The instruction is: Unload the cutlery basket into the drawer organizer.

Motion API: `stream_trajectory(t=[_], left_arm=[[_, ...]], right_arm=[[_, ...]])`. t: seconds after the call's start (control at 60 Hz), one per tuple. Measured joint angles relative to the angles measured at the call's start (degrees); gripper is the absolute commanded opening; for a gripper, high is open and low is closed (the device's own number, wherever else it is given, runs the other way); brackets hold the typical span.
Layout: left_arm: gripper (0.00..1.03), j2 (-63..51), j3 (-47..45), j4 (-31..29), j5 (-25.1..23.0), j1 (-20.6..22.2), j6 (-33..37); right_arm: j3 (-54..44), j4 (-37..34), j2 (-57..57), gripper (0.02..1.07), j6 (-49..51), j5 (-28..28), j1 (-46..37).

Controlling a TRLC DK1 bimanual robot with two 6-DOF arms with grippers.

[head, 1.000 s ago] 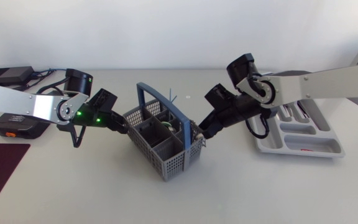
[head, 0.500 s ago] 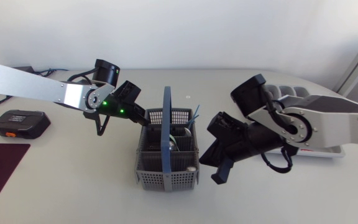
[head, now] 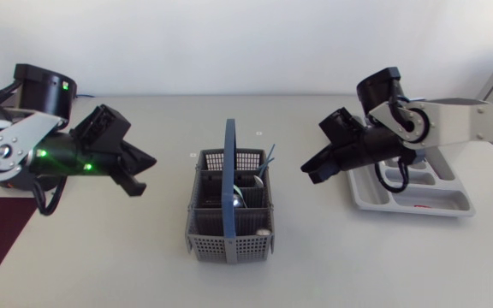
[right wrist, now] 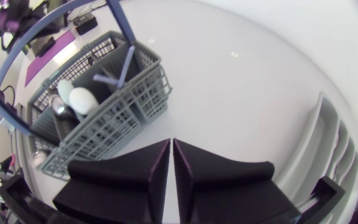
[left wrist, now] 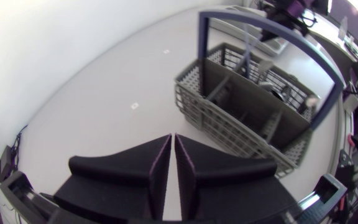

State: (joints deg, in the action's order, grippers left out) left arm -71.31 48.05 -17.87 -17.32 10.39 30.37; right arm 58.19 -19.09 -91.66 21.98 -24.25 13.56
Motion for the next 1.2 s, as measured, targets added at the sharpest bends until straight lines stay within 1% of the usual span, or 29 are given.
stream_trajectory(t=[0.117,0.333,0.4,0.5,0.633,0.783,0.983,1.083,1.2], left_arm=[[0.11,7.7,-4.5,-5.8,0.0,5.1,2.2],[0.1,13.8,-8.7,-11.0,-0.2,14.5,3.1],[0.1,14.4,-9.9,-11.8,-0.4,17.2,3.1],[0.1,14.5,-11.2,-11.9,-0.4,20.2,3.1],[0.1,13.2,-11.9,-10.0,-0.5,23.2,2.6],[0.1,8.7,-12.2,-5.6,-0.5,25.0,2.2],[0.1,2.5,-12.3,-1.4,-0.2,25.1,1.6],[0.1,1.0,-12.6,0.7,0.3,23.8,1.6],[0.1,-0.7,-12.8,2.8,0.8,20.0,1.7]], right_arm=[[8.8,0.2,-8.4,0.14,-2.4,-1.3,-0.2],[20.7,-0.5,-18.7,0.14,-5.8,-4.1,-0.2],[24.0,-1.9,-21.2,0.14,-6.4,-5.2,-0.2],[28.7,-4.8,-24.4,0.14,-6.6,-7.4,-0.2],[32.3,-6.5,-27.1,0.14,-6.8,-8.8,0.1],[34.1,-7.8,-28.9,0.14,-6.8,-9.0,1.5],[37.0,-10.1,-31.0,0.14,-6.8,-10.7,3.3],[37.1,-11.3,-31.1,0.14,-6.8,-12.0,3.7],[37.1,-12.5,-31.1,0.14,-5.6,-13.0,3.3]])
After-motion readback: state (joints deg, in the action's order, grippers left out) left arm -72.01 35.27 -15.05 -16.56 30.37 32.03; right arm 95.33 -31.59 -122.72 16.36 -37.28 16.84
